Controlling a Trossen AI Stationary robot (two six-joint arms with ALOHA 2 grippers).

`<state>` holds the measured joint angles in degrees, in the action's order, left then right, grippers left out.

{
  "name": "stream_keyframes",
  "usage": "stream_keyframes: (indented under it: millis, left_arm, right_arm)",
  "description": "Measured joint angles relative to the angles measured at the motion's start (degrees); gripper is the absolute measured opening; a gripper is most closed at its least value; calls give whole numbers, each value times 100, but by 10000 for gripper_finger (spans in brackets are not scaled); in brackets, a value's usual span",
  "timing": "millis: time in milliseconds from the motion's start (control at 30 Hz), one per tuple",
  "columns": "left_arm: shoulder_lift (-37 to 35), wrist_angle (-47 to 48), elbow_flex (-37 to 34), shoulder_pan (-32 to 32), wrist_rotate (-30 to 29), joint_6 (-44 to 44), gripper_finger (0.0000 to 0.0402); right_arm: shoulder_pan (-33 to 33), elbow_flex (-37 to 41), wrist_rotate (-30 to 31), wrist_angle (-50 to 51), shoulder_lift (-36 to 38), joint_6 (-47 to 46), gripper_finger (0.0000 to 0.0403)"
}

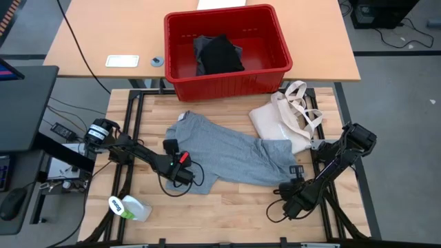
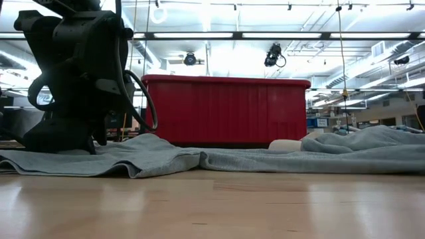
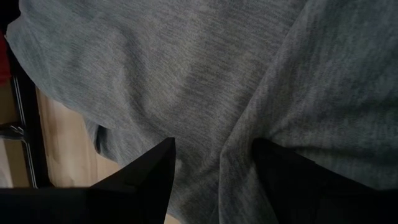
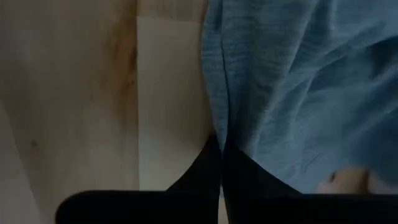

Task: Fold Laundry from Bin
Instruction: Fold the gray shirt

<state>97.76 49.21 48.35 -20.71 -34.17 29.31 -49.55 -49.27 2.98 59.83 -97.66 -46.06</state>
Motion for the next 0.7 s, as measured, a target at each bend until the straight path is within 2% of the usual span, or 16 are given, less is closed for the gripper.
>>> stream_keyframes:
  millis: [67,133,267,400,633,700]
  left_arm:
    - [0,7,1,0,0,-36,230]
    - [0,18,1,0,0,-38,230]
    - [0,31,1,0,0,-42,231]
    - [0,37,1,0,0,-43,231]
    - [0,50,1,0,0,-47,231]
    - [0,102,1,0,3,-49,231]
  right_arm:
    - [-73,-96,-413,394,-31,-140,21]
    - [-174,-330,-580,735,-22,-193,27]
    - [-363,-700,-996,1417,-20,-193,17]
    - [-522,-857,-1529,1471,-16,-203,10]
    - [-740,-720,-1468,954,-16,-714,38]
    - [-763,-646,-1731,912,-16,-738,39]
